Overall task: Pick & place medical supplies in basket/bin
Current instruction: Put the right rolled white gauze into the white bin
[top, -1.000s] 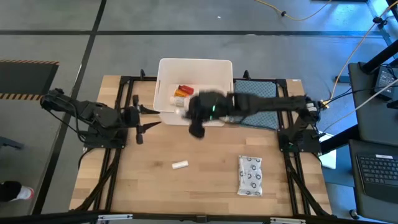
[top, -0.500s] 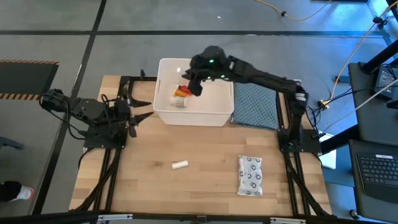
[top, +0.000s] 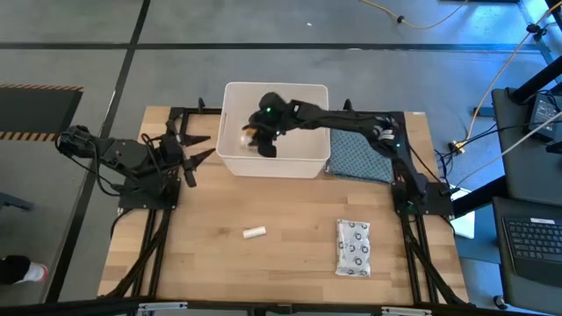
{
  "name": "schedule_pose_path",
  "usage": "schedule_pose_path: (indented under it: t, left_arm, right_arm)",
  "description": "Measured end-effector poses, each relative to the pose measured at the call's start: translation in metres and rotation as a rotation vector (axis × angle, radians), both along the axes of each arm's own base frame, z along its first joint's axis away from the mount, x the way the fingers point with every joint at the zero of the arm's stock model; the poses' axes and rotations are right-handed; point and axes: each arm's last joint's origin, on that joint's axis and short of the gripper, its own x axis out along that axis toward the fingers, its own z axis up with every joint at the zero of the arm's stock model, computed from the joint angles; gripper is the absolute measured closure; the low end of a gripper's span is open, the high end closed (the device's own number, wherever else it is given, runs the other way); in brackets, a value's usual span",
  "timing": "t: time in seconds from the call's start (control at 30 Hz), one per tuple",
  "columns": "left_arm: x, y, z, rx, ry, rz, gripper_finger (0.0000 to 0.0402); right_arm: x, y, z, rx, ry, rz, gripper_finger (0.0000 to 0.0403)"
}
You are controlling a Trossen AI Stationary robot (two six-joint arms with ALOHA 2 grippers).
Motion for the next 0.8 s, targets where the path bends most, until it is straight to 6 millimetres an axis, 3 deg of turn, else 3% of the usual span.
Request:
schedule_pose_path:
  t: [0.23,0.47,0.57,0.8]
  left_arm:
    - [-0.001,0.001,0.0,0.01,0.004,0.05,0.0235]
    - [-0.001,0.002,0.0,0.013,0.002,0.07,0.0237]
    - [-0.001,0.002,0.0,0.013,0.002,0.07,0.0236]
    - [-0.001,0.002,0.0,0.013,0.002,0.071,0.0238]
  right_arm:
    - [0.009,0.0,-0.039,0.02,0.071,0.031,0.0345]
    - [0.016,0.006,-0.065,-0.026,0.133,0.015,0.0345]
    - [0.017,0.007,-0.065,-0.108,0.145,-0.013,0.0345]
    - [0.017,0.007,-0.066,-0.117,0.154,-0.016,0.0327]
